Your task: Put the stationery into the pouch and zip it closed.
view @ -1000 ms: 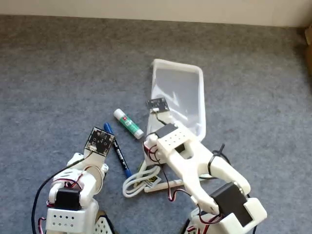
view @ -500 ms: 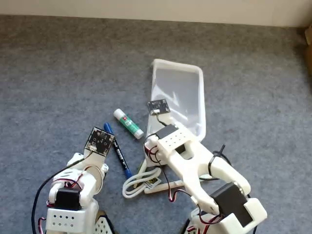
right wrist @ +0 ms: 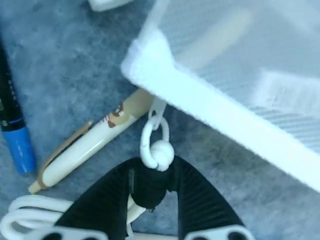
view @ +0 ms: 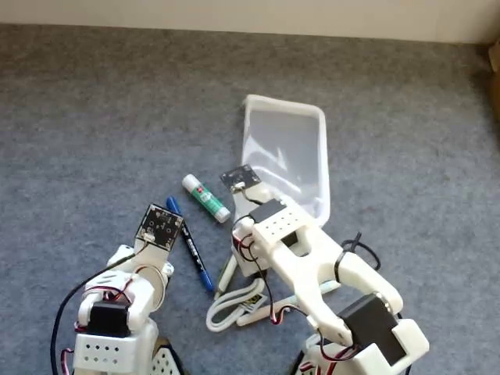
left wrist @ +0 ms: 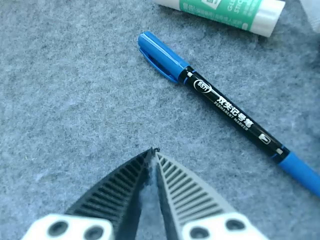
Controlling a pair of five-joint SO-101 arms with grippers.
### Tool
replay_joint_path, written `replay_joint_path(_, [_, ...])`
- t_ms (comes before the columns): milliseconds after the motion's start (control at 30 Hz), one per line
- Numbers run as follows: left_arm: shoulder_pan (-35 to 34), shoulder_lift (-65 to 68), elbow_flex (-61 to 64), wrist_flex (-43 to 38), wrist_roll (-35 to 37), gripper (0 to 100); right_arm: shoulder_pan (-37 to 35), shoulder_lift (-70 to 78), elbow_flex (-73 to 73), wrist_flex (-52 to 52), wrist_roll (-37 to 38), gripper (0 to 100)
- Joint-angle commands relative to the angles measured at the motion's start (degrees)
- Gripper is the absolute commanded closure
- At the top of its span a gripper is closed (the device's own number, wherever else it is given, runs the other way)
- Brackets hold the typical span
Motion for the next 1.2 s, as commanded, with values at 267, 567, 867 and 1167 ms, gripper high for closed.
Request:
replay_joint_path(267, [-0.31,-0.84,1.10,0.18,-0.26,99,2.86,-3.30,-10.86,8.48,5.10,99.2])
replay_joint_path(567, [-0.31,-0.84,1.10,0.18,-0.26,99,3.03,-3.74,-19.65,16.48,5.19,99.2])
replay_joint_path(867, [-0.31,-0.84,1.10,0.18,-0.26,99,3.03,-5.41,-35.03,27.91,7.03,99.2])
replay_joint_path(1167, [-0.57,-0.84,1.10,3.43,-0.35,99,3.03,-5.76,-38.73,28.79,10.37,99.2])
